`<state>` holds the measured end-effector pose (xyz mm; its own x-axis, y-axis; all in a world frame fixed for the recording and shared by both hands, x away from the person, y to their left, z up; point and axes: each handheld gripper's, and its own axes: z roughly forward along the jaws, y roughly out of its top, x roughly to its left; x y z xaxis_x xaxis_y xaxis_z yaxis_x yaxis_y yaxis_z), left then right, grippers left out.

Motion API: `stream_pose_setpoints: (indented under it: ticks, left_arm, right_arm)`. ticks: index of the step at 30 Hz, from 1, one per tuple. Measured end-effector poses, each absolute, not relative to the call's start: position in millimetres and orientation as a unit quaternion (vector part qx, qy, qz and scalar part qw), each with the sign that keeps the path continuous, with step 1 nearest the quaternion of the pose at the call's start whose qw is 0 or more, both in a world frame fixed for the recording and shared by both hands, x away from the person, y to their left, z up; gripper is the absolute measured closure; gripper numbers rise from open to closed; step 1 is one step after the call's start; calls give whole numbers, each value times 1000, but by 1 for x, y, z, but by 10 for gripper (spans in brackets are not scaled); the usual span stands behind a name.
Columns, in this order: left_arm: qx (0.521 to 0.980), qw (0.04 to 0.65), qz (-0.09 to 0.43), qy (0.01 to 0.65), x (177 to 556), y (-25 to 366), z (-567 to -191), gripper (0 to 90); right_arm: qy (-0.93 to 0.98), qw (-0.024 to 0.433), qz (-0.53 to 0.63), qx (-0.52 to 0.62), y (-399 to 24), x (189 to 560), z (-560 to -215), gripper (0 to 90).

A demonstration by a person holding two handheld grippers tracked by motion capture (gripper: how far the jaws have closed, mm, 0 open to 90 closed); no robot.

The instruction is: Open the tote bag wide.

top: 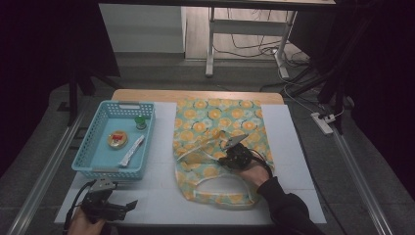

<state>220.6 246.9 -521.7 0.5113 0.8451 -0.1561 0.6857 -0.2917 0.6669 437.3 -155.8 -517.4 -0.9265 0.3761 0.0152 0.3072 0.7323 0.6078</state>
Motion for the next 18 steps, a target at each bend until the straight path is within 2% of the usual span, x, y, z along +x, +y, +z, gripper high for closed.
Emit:
stream_pose_setpoints:
  ticks: [18]
  left_arm:
    - [795,351,112,482,221,247,-522,6]
  right_arm:
    - [907,55,369,198,-165,444,-489,900]
